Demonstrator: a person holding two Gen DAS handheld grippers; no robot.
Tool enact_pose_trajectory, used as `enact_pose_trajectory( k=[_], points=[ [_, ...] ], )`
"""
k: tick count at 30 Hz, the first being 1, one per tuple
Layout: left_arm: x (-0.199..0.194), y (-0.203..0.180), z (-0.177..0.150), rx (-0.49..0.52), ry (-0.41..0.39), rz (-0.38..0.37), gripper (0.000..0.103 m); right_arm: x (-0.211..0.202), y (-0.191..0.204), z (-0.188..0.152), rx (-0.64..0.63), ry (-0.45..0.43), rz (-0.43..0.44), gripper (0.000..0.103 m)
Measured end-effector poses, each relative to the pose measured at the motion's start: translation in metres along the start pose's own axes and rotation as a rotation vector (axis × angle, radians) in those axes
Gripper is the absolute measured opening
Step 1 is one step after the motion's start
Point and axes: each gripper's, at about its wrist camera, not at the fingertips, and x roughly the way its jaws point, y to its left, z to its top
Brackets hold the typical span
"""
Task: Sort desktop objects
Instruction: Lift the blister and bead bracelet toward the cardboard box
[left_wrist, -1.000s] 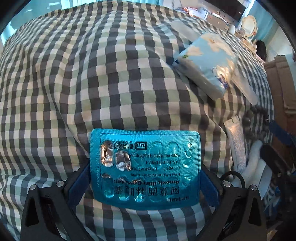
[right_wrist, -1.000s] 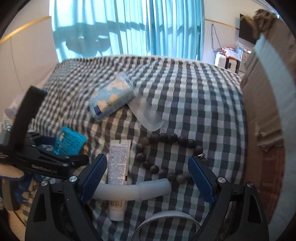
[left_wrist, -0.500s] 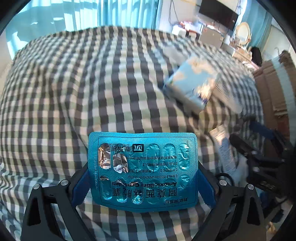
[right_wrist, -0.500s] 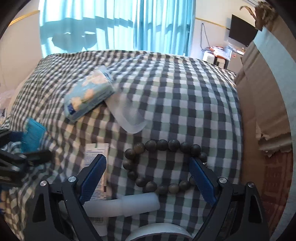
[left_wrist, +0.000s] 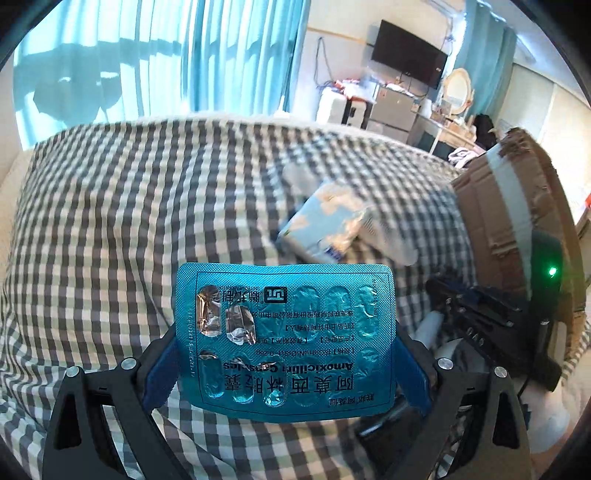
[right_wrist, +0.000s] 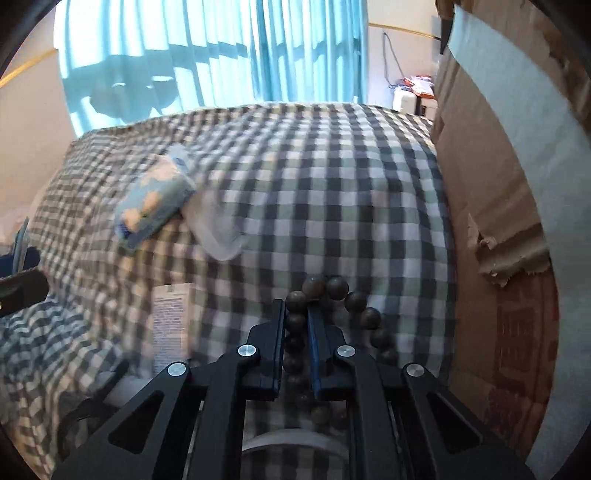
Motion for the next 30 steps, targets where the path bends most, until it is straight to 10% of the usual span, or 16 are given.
enact_pose_trajectory(
  k=[30],
  points=[
    [-0.184,-0.001,0.014,-0.013,-0.433,0.059,0.098,-0.225,0.078,0.022,-0.102,-0.465,0.163,0.011]
  ],
)
